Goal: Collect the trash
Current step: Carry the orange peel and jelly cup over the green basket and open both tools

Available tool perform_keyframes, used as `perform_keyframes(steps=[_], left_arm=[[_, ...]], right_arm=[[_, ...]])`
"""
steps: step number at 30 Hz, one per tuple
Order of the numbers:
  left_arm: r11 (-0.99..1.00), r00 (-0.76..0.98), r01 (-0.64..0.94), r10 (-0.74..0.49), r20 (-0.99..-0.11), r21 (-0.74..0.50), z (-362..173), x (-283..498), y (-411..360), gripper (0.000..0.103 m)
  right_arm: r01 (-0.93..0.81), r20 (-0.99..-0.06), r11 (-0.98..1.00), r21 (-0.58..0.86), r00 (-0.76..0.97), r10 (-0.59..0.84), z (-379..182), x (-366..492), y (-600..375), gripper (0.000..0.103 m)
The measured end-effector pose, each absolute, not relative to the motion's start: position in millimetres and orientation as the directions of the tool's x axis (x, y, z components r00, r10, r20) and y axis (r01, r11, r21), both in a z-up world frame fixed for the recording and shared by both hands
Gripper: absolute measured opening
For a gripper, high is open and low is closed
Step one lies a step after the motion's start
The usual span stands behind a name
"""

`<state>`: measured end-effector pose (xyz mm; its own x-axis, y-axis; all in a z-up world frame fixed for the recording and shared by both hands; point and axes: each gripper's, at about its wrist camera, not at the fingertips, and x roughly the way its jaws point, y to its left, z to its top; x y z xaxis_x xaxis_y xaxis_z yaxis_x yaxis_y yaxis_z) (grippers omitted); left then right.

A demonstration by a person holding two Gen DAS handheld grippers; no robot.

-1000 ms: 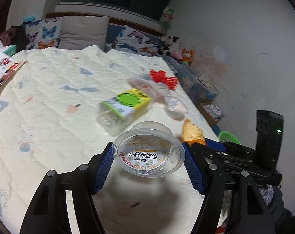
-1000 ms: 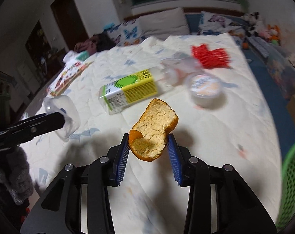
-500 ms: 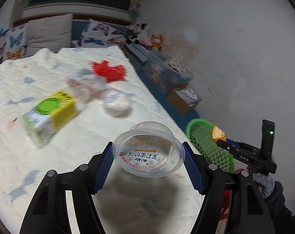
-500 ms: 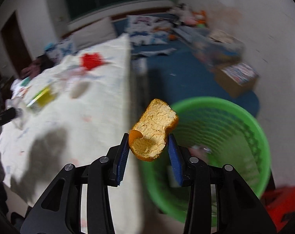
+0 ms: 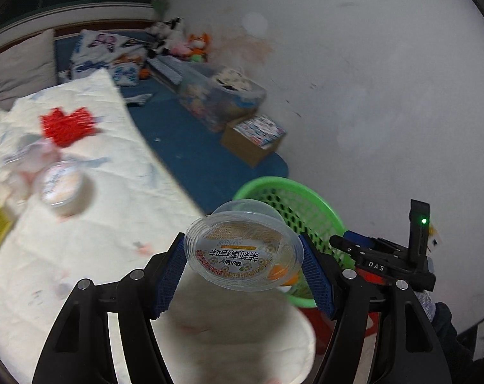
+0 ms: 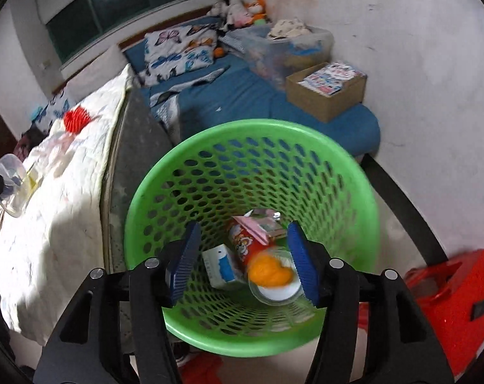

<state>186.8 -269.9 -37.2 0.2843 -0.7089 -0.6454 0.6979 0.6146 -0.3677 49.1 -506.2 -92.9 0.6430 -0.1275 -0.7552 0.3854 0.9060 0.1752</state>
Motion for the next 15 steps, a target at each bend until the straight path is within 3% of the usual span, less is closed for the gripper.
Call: perform_keyframes(steps=[15], left_arm=[[0.562, 0.151, 0.756, -0.649, -0.746, -0.336, -79, 178, -390, 0.067]], right_arm=[[0.406, -0.691, 0.882, 0.241, 0.710, -0.138, -74, 4, -516, 0.067]])
